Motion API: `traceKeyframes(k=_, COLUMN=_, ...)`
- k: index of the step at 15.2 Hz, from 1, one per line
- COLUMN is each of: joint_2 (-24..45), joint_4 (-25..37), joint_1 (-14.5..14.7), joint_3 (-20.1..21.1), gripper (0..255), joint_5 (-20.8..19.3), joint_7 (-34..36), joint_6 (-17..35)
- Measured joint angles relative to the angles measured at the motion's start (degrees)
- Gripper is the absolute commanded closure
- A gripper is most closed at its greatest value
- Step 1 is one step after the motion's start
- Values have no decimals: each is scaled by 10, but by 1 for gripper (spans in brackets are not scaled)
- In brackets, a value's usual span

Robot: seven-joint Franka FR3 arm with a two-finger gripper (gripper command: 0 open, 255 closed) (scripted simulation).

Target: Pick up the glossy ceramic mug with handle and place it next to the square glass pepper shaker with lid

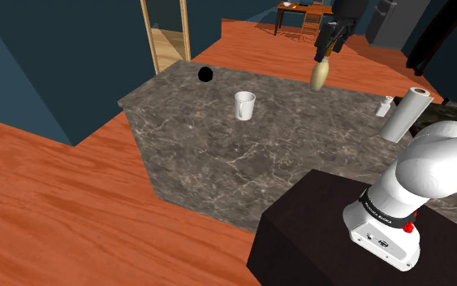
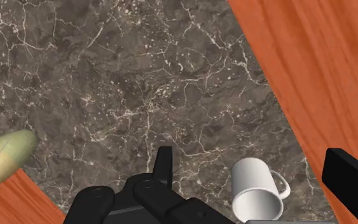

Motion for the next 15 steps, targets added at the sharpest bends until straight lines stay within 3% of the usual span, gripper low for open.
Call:
traceKeyframes(k=5, joint_2=55, joint_4=3, joint_1=1, joint_3=-4, gripper=0, joint_5=8, joint_7=8, joint_6=40)
traceKeyframes(k=15, joint_2=282, joint_4=81, joint_1=7, joint_3=-13, gripper=0, joint_5=43, joint_7=25, joint_6=151)
